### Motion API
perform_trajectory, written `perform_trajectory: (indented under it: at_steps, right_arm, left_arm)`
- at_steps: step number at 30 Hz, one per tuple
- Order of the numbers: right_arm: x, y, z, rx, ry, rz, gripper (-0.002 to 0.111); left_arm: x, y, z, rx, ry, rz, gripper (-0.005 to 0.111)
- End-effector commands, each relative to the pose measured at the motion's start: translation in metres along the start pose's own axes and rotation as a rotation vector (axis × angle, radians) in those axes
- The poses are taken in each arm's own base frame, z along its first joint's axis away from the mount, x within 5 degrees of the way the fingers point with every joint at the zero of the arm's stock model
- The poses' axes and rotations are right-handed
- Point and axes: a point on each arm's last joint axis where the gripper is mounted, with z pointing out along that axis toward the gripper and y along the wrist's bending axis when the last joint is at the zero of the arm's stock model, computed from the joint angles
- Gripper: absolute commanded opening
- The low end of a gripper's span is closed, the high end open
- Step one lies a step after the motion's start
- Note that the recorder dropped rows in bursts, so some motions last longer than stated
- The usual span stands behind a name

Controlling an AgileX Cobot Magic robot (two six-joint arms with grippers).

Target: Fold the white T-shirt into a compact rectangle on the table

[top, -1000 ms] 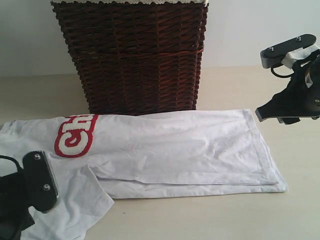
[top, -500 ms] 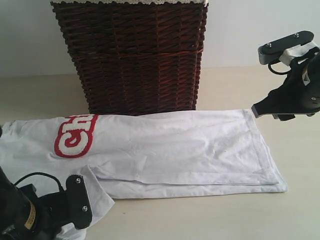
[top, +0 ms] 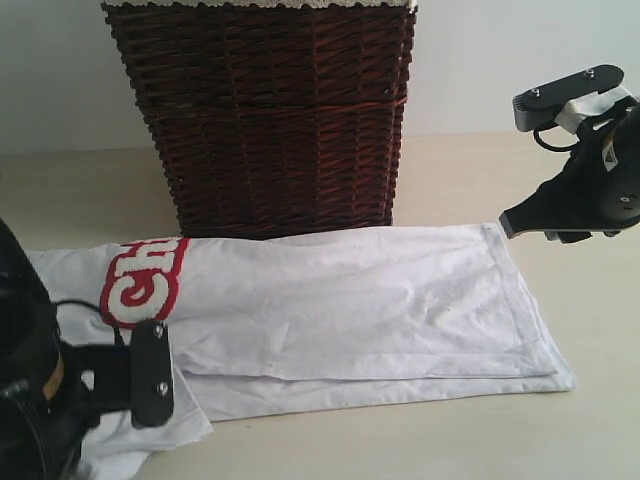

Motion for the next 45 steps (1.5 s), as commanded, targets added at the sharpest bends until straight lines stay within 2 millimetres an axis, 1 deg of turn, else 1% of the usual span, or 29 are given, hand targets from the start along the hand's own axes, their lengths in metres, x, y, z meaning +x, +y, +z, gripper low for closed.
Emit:
perform_trajectory:
  at_steps: [1, 3, 6, 9, 11, 14, 17, 19, 20, 24, 29, 32, 35, 37, 38, 39, 40, 41, 42, 43, 44, 45]
  right_arm:
    - [0.0, 0.0, 0.001, -0.003, -0.006, -0.011, 0.04]
    - [0.0, 0.0, 0.001, -0.003, -0.006, -0.011, 0.04]
    - [0.0, 0.0, 0.001, -0.002, -0.004, -0.01, 0.04]
    - [0.0, 0.0, 0.001, -0.001, -0.002, -0.01, 0.04]
    - [0.0, 0.0, 0.001, -0.003, 0.001, -0.007, 0.04]
    - [0.001, 0.001, 0.001, -0.005, 0.004, -0.002, 0.04]
    - [0.001, 0.001, 0.001, -0.011, 0.006, 0.006, 0.04]
    - [0.001, 0.001, 0.001, -0.012, 0.006, 0.006, 0.04]
    - [0.001, 0.001, 0.001, -0.011, 0.01, 0.005, 0.04]
    - [0.001, 0.001, 0.001, -0.01, 0.012, 0.004, 0.04]
    - [0.001, 0.001, 0.001, -0.01, 0.012, -0.001, 0.04]
    - [0.001, 0.001, 0.001, -0.01, 0.012, -0.001, 0.04]
    - [0.001, 0.001, 0.001, -0.01, 0.012, -0.001, 0.04]
    - [0.001, 0.001, 0.001, -0.01, 0.012, -0.001, 0.04]
    - [0.001, 0.001, 0.001, -0.01, 0.012, -0.001, 0.04]
    - [0.001, 0.001, 0.001, -0.01, 0.014, -0.001, 0.04]
    - [0.002, 0.001, 0.001, -0.009, 0.016, -0.001, 0.04]
    - [0.0, 0.0, -0.002, -0.006, 0.012, 0.001, 0.04]
    - [-0.001, -0.001, -0.005, -0.001, 0.014, -0.004, 0.04]
    - [-0.007, -0.005, -0.017, 0.012, 0.014, 0.016, 0.04]
    - [-0.01, -0.007, -0.024, 0.01, 0.011, 0.033, 0.04]
    - [-0.015, -0.008, -0.041, -0.02, -0.011, 0.055, 0.04]
  left_arm:
    - [0.004, 0.028, -0.044, -0.194, -0.05, 0.071, 0.0]
    - [0.001, 0.043, -0.058, -0.314, -0.109, 0.142, 0.0]
    - [-0.006, 0.062, -0.065, -0.446, -0.214, 0.19, 0.0]
    - [-0.011, 0.082, -0.057, -0.502, -0.312, 0.167, 0.0]
    - [-0.011, 0.092, -0.049, -0.508, -0.329, 0.144, 0.0]
    - [-0.008, 0.108, -0.029, -0.484, -0.312, 0.106, 0.01]
    - [-0.006, 0.123, -0.011, -0.482, -0.319, 0.09, 0.033]
    - [-0.008, 0.132, -0.004, -0.507, -0.372, 0.08, 0.044]
    - [-0.009, 0.137, -0.001, -0.525, -0.408, 0.069, 0.047]
    - [-0.012, 0.154, 0.004, -0.595, -0.558, 0.022, 0.048]
    - [-0.017, 0.164, 0.009, -0.649, -0.683, -0.005, 0.048]
    - [-0.018, 0.164, 0.012, -0.642, -0.689, -0.019, 0.048]
    - [-0.014, 0.163, 0.013, -0.566, -0.686, -0.197, 0.048]
    - [-0.008, 0.161, 0.009, -0.512, -0.675, -0.323, 0.048]
    - [-0.005, 0.16, 0.006, -0.486, -0.662, -0.374, 0.048]
    - [0.0, 0.159, -0.004, -0.42, -0.631, -0.498, 0.046]
    - [0.002, 0.16, -0.009, -0.388, -0.614, -0.554, 0.045]
    - [0.004, 0.16, -0.018, -0.294, -0.547, -0.641, 0.044]
    - [0.003, 0.16, -0.022, -0.256, -0.524, -0.662, 0.043]
    - [0.0, 0.154, -0.024, -0.169, -0.494, -0.686, 0.042]
    - [-0.003, 0.151, -0.024, -0.139, -0.505, -0.682, 0.041]
    - [-0.012, 0.14, -0.023, -0.063, -0.523, -0.62, 0.036]
